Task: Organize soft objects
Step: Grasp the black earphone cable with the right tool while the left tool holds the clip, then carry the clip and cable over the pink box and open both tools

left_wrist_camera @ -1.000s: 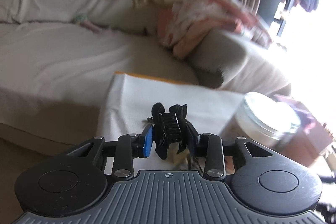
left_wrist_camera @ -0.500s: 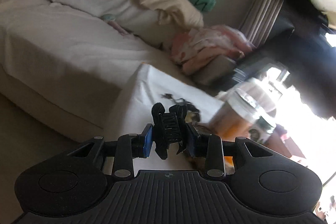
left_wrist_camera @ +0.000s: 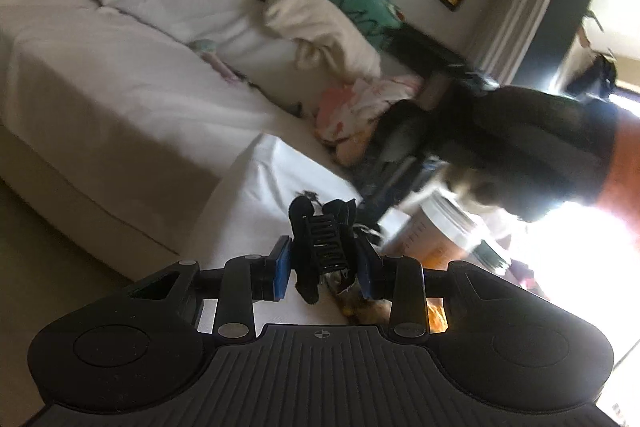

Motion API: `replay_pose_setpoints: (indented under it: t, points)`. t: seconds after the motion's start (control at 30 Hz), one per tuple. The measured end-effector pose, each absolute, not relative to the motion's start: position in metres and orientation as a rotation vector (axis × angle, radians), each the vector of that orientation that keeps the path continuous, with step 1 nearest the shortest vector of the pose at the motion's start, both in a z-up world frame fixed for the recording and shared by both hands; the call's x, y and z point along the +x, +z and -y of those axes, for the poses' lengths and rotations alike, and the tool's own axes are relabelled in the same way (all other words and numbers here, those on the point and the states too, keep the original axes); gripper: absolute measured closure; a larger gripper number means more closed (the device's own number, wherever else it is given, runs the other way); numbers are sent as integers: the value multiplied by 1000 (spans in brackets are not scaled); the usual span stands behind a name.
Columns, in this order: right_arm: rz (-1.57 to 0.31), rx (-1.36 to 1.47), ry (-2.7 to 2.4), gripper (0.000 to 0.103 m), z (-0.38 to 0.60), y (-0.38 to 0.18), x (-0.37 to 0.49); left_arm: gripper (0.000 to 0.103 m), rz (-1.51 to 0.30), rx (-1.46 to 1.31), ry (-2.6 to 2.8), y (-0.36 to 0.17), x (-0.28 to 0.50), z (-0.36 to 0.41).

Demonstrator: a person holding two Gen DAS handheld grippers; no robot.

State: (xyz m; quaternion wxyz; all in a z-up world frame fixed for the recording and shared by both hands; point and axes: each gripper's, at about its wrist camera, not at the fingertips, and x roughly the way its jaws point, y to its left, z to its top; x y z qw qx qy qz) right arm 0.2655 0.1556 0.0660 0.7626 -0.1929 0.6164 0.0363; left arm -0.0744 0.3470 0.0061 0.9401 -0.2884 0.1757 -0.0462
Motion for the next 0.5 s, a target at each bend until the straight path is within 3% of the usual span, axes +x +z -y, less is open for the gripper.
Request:
replay_pose_setpoints:
  t: [0.3,0.5]
  points:
    - [-1081,-242,290,92,-105,189,142,66,-364,-503,-94,17,-78,-332]
    - [-963,-149,315,92,-22,224,33,66,-461,-412,-312,45,-88,-272]
